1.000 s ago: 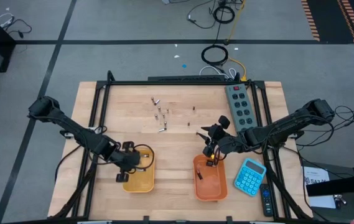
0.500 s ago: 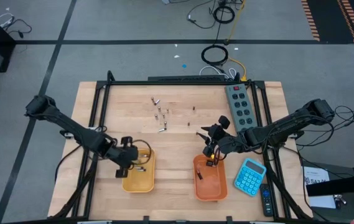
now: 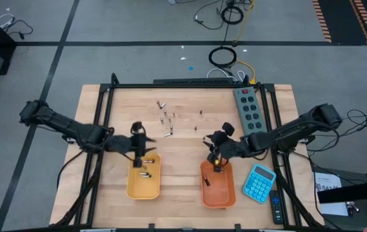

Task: Sort batteries
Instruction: Put the black battery into the orange bin

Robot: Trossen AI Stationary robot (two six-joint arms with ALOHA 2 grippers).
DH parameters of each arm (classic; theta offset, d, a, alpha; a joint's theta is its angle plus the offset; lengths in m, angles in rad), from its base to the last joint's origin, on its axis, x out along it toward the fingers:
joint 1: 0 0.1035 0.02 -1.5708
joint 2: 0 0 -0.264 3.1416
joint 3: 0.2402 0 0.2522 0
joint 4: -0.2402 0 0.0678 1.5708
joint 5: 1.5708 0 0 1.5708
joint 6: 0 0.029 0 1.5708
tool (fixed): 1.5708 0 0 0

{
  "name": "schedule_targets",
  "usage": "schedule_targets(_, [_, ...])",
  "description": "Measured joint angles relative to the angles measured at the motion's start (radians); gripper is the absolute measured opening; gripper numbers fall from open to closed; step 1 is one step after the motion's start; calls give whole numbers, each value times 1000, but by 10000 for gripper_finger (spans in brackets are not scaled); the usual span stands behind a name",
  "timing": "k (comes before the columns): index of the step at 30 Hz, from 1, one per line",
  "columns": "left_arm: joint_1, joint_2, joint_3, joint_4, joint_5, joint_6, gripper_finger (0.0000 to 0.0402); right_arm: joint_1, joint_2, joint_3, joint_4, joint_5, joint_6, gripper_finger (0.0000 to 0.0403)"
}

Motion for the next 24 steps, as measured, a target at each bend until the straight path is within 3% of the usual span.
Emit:
schedule_targets(4, [60,11,-4,91,-23,122,134,-87,7,0,-8,-23,7,130])
schedule_targets(8, [116,12,-77,239,-3,207,134,-227,9,0,3,-156,-47,130])
schedule_targets(16, [239,12,-187,444,175,268,134,-490,29,0,13,-336,-189,130])
schedule_targets(24, [351,12,-234,540,320,298,134,-611,163,0,176,-461,-276,130])
